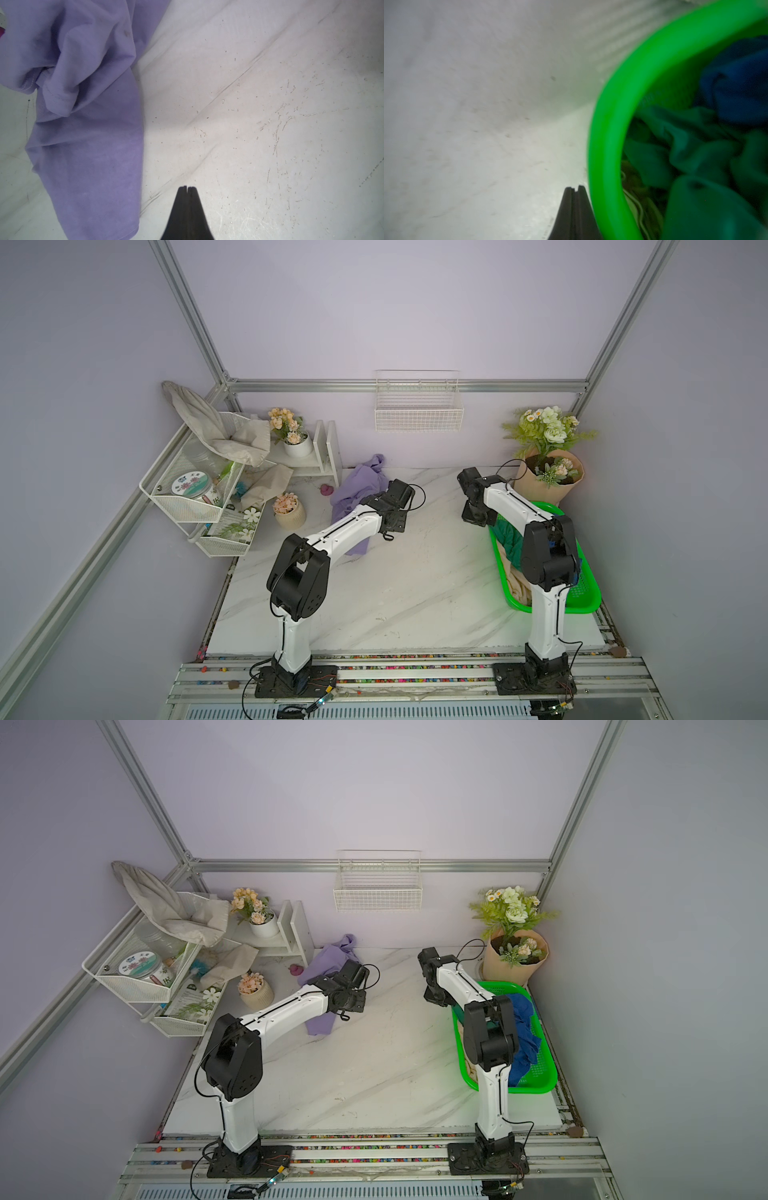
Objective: Fold and stack t-shirts
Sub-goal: Move the T-shirt to the center of the board.
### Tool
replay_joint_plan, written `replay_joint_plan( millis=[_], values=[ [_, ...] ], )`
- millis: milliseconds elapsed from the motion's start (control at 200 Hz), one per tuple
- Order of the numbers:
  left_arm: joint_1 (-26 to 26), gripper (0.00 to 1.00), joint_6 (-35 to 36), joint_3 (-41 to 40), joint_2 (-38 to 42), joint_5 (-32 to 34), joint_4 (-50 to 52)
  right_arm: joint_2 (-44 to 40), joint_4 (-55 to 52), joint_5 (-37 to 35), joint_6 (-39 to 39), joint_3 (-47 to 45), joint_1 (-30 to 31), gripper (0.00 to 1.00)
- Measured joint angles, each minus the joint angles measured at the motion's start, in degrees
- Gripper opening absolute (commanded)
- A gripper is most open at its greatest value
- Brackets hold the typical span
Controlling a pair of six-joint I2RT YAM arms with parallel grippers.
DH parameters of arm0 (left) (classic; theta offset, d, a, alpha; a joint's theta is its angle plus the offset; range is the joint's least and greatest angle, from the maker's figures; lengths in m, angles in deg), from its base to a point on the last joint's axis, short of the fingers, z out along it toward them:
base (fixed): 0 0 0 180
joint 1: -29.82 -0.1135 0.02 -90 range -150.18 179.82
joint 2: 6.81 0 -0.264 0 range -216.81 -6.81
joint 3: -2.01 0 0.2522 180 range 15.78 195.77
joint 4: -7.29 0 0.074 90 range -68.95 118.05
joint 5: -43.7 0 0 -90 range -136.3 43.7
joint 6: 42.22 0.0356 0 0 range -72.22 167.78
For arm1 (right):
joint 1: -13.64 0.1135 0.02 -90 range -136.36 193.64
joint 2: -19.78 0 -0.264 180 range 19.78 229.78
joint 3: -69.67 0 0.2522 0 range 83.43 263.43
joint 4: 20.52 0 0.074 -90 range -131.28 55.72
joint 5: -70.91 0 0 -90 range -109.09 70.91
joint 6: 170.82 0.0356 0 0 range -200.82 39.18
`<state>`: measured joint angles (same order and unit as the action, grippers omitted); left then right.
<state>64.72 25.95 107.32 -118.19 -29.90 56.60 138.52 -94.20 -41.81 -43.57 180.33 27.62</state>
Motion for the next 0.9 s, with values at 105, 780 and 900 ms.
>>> replay_joint_plan(
  millis=[105,780,900],
  values=[
    [0.0,0.0,0.1,0.0,0.0,0.1,0.0,-4.0,-1.2,-4.5,0.5,-6.7,-0.2,0.0],
    [0.0,0.0,-0.2,0.2,-2.1,-1.6,0.5,-18.2,-2.6,13.9,-2.4,-31.1,2.4,0.0],
    [0.0,0.0,-0.2,0.2,-2.5,-1.8,0.6,-23.8,-5.6,8.9,2.0,-34.1,2.6,0.0]
  ],
)
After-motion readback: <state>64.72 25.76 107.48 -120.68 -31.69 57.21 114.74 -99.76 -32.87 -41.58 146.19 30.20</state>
